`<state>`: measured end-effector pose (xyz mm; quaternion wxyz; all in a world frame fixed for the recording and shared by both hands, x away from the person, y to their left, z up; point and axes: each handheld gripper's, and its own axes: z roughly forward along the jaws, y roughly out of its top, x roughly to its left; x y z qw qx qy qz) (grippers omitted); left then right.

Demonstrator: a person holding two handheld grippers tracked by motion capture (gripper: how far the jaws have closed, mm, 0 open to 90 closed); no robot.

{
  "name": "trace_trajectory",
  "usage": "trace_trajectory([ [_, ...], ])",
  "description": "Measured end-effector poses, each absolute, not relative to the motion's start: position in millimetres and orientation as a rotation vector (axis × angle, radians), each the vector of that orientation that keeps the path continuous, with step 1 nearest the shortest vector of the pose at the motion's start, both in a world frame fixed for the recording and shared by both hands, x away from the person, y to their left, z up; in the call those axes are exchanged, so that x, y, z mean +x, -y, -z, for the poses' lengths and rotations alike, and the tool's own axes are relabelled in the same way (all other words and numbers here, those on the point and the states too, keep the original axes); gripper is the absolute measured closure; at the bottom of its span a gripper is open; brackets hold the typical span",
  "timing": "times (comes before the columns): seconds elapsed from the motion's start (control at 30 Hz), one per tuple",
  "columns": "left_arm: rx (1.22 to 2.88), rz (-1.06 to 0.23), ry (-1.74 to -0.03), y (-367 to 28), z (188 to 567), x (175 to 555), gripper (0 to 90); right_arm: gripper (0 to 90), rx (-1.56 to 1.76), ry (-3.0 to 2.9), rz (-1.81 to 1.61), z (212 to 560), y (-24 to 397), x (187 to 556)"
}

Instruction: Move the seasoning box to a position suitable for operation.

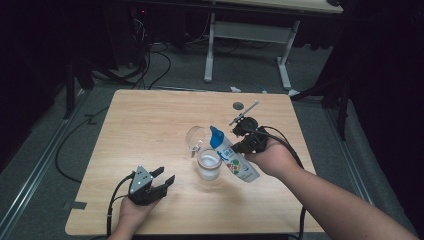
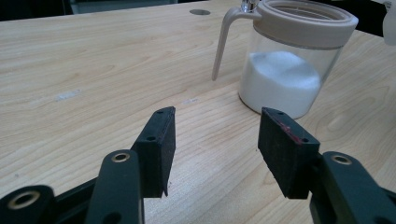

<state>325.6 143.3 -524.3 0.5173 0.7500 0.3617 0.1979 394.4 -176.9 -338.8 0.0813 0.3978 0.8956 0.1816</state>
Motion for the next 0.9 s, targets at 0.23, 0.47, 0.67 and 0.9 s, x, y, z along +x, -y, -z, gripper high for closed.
trace_trajectory([
  [0.23,1.799,-0.470,-0.869,-143.0,524.4,325.7,46.7,89.9,1.205,-2.663,-0.536,341.2,184.8,395.6],
  [0.47,1.800,-0.472,-0.866,-142.7,524.6,325.5,46.7,89.9,1.223,-2.658,-0.527,347.5,191.5,395.2],
  [0.67,1.805,-0.473,-0.866,-142.2,525.0,325.7,46.6,89.9,1.232,-2.657,-0.520,353.4,195.3,394.9],
  [0.9,1.806,-0.474,-0.865,-142.4,525.0,325.4,46.7,89.9,1.249,-2.652,-0.524,357.9,198.9,394.8],
])
